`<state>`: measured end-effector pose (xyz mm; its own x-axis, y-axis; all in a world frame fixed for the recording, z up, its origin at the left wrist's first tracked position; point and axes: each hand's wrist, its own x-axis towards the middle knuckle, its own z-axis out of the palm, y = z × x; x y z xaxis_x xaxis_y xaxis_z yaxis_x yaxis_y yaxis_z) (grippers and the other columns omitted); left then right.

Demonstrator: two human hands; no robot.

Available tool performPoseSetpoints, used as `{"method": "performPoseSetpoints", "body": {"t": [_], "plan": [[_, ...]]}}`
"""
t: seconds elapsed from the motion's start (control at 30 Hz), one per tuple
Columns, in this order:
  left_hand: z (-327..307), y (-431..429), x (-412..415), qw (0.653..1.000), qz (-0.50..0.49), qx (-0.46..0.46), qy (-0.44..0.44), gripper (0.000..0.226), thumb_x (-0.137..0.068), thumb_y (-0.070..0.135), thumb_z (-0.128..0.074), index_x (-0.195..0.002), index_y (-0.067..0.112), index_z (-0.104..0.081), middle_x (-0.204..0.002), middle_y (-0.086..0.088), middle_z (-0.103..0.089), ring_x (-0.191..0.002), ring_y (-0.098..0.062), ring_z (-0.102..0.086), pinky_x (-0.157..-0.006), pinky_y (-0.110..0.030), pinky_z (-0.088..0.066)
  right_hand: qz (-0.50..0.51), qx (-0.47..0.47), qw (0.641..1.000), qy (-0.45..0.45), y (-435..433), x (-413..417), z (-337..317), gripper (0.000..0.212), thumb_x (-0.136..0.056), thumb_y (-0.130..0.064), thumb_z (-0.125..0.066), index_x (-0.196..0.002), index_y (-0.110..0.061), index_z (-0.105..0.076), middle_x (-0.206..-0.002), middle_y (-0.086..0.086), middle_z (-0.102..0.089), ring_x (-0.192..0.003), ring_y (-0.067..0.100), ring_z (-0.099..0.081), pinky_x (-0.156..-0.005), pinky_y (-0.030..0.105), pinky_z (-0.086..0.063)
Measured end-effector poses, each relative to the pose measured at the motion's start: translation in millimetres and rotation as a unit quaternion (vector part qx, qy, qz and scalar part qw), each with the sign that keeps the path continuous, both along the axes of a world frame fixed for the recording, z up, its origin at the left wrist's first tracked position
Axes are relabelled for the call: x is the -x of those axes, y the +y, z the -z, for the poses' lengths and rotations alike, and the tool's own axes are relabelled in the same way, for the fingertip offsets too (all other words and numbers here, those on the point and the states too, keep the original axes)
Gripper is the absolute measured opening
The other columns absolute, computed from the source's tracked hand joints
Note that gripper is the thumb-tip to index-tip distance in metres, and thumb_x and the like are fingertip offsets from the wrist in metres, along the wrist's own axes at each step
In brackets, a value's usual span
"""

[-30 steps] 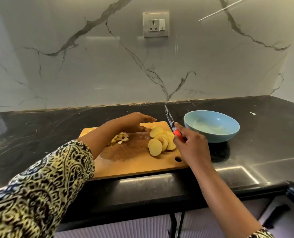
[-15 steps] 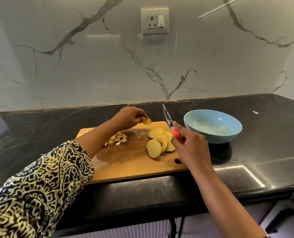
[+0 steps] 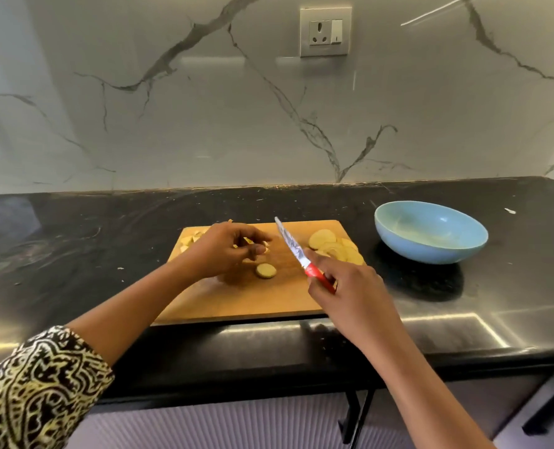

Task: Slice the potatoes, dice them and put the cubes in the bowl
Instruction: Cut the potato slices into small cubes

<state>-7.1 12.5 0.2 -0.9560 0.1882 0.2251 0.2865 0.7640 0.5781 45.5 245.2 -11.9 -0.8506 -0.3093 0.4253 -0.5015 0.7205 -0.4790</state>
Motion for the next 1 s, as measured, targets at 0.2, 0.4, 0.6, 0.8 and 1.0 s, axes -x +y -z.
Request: {"method": "performPoseSetpoints", "body": {"t": [0.2, 0.4, 0.6, 0.8, 1.0], "plan": [[17.2, -11.6, -25.3, 0.992, 0.015, 0.108, 0.059, 0.037, -0.075, 0.048, -0.066, -0.106, 0.028, -0.071, -0.099, 0.011, -0.068, -0.091, -0.002, -0.06, -0.081, -0.02, -0.05, -0.021, -0.09, 0.995, -0.041, 7.0, -7.2, -14.6, 0.043, -0.097, -0.032, -0.047, -0.138, -0.042, -0.046, -0.083, -0.012, -0.06, -0.066, 0.007, -0.051, -0.053, 0.016, -0.033], [17.8, -1.8, -10.8, 0.975, 0.07, 0.162, 0.133, 0.025, -0.085, 0.032, -0.066, -0.108, 0.025, -0.072, -0.103, 0.005, -0.071, -0.091, -0.008, -0.061, -0.078, -0.015, -0.045, -0.017, -0.132, 0.991, -0.036, 7.4, -8.6, -18.3, 0.041, -0.099, -0.031, -0.044, -0.139, -0.043, -0.044, -0.102, -0.013, -0.065, -0.079, 0.006, -0.054, -0.062, 0.022, -0.039], [24.3, -8.9, -17.2, 0.956, 0.103, 0.19, 0.197, 0.03, -0.089, 0.04, -0.053, -0.109, 0.028, -0.071, -0.105, 0.01, -0.071, -0.093, -0.008, -0.062, -0.074, -0.03, -0.057, -0.027, -0.154, 0.987, -0.041, 5.8, -8.5, -17.4, 0.041, -0.098, -0.029, -0.045, -0.137, -0.042, -0.046, -0.103, -0.011, -0.067, -0.081, 0.008, -0.058, -0.061, 0.021, -0.04], [23.6, -10.1, -23.3, 0.93, 0.135, 0.255, 0.227, 0.037, -0.095, 0.045, -0.042, -0.114, 0.029, -0.068, -0.115, 0.012, -0.067, -0.101, -0.009, -0.058, -0.076, -0.029, -0.054, -0.026, -0.201, 0.979, -0.017, 0.6, -2.6, -26.1, 0.042, -0.096, -0.022, -0.045, -0.135, -0.038, -0.051, -0.101, -0.006, -0.068, -0.069, 0.008, -0.05, -0.051, 0.019, -0.033], [22.8, -9.4, -22.9, 0.922, 0.143, 0.274, 0.232, 0.036, -0.096, 0.045, -0.042, -0.114, 0.029, -0.069, -0.115, 0.014, -0.067, -0.101, -0.011, -0.058, -0.076, -0.032, -0.054, -0.043, -0.267, 0.962, -0.036, -20.2, 6.7, -35.1, 0.033, -0.096, -0.017, -0.049, -0.127, -0.023, -0.059, -0.107, 0.002, -0.062, -0.084, 0.017, -0.052, -0.064, 0.025, -0.038]]}}
